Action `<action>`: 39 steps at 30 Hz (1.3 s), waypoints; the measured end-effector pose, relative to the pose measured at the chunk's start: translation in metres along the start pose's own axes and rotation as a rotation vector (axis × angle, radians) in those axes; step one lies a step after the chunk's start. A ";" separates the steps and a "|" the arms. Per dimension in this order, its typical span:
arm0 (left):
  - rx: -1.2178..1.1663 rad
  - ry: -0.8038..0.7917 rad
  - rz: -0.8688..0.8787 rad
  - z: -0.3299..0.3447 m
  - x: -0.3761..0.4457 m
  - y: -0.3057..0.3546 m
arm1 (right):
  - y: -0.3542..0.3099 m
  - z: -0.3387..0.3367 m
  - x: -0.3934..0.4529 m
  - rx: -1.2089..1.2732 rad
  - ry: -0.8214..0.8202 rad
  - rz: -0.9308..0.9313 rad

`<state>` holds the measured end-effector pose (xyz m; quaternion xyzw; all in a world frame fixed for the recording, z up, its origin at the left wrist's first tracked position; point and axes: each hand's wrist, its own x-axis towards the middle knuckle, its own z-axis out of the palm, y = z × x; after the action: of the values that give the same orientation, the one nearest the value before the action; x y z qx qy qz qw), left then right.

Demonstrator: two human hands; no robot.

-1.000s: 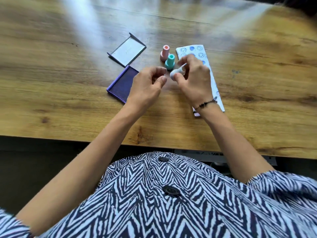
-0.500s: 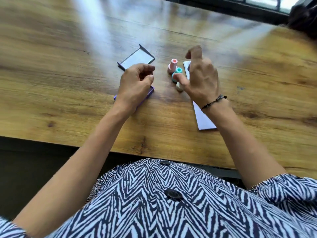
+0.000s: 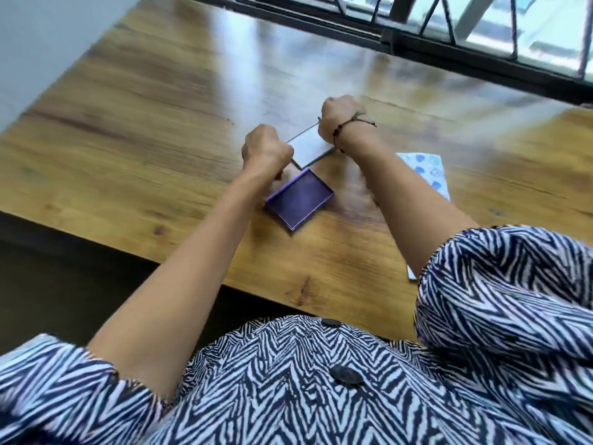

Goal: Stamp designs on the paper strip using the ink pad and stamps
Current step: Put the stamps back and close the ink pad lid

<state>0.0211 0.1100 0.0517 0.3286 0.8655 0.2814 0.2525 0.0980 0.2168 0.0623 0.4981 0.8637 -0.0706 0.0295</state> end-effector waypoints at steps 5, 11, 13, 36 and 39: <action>-0.061 0.005 -0.012 -0.001 0.006 0.007 | 0.002 -0.001 -0.002 0.290 -0.061 0.123; -0.822 -0.214 -0.052 -0.001 -0.001 0.007 | 0.007 -0.015 -0.030 1.230 -0.294 0.239; -0.907 -0.255 -0.037 -0.002 -0.004 0.006 | 0.003 -0.013 -0.044 1.373 -0.340 0.200; -0.571 -0.315 0.116 -0.031 -0.025 -0.039 | -0.006 0.021 -0.126 0.286 0.023 0.033; -0.526 -0.339 0.108 -0.026 -0.027 -0.041 | -0.015 0.040 -0.135 0.129 0.056 0.077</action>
<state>0.0052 0.0569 0.0501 0.3396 0.6900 0.4497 0.4542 0.1517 0.0875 0.0409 0.5334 0.8382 -0.1108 -0.0242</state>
